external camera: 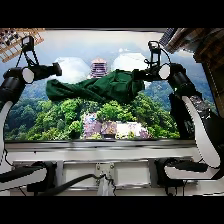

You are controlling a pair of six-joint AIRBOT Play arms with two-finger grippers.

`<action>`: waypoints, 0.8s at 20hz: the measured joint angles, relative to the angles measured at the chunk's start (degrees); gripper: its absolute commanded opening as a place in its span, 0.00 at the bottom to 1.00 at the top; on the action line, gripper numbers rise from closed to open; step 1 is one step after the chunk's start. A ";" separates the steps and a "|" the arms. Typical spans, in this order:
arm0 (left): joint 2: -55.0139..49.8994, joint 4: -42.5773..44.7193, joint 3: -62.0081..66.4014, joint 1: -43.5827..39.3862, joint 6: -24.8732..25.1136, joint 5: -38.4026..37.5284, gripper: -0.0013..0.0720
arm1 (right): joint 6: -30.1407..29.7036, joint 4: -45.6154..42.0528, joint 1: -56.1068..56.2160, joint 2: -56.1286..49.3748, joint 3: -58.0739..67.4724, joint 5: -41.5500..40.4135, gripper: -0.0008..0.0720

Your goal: Fold the clothes and pants, and hang the long-sleeved shirts on hangers.

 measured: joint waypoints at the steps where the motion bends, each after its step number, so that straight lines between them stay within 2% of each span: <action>1: 0.20 -1.40 -0.11 -0.20 -0.17 -4.59 0.78 | 0.33 0.02 -0.15 0.00 0.02 2.01 0.78; 2: 0.90 -3.19 -0.98 -0.72 -0.33 -8.35 0.78 | 0.35 0.09 -0.22 0.00 -0.02 4.11 0.77; 3: 1.81 -4.98 -2.29 -1.49 -0.61 -10.34 0.78 | 0.39 0.46 -0.24 0.02 -0.24 5.84 0.71; 5: 3.61 -9.86 -5.95 -4.28 -0.61 -12.13 0.78 | 0.55 0.98 0.00 0.28 -0.83 8.13 0.70; 6: 4.07 -11.41 -7.63 -5.86 -0.81 -11.78 0.79 | 0.55 1.27 0.15 0.57 -1.27 8.81 0.70; 7: 4.09 -13.38 -9.16 -7.61 -1.09 -10.97 0.84 | 0.55 1.33 0.37 1.07 -1.88 9.51 0.70; 11: 0.33 -21.27 -11.19 -13.68 -0.31 -5.73 0.84 | -0.17 1.62 0.72 4.57 -5.70 10.12 0.71; 16: -8.61 -26.21 -6.82 -19.28 0.48 -3.93 0.84 | -1.22 -2.16 -0.37 9.49 -9.20 8.98 0.71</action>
